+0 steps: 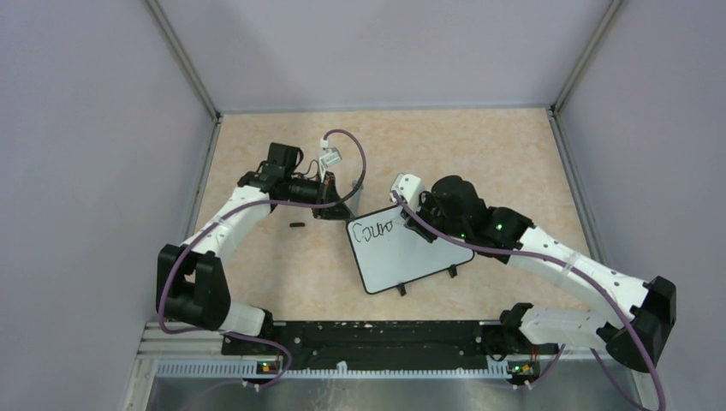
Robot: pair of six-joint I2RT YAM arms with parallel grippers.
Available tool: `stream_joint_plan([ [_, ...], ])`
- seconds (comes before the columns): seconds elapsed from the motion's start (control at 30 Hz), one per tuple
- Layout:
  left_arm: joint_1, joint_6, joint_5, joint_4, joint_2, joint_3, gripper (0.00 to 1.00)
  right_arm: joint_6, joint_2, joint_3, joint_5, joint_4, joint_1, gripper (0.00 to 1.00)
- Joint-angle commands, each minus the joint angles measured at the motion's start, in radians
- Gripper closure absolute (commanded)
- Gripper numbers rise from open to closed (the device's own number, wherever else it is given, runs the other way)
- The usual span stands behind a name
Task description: Write a sentence on the whiteboard
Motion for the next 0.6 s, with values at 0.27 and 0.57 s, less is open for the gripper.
stream_joint_plan([
  [0.27,-0.01,0.011,0.015,-0.024,-0.019,-0.023,1.0,-0.039,0.0,0.003,-0.032,-0.03,-0.014,1.0],
  [0.57,-0.009,0.011,0.012,-0.021,-0.019,-0.025,1.0,-0.05,-0.013,-0.009,-0.034,-0.052,-0.014,1.0],
])
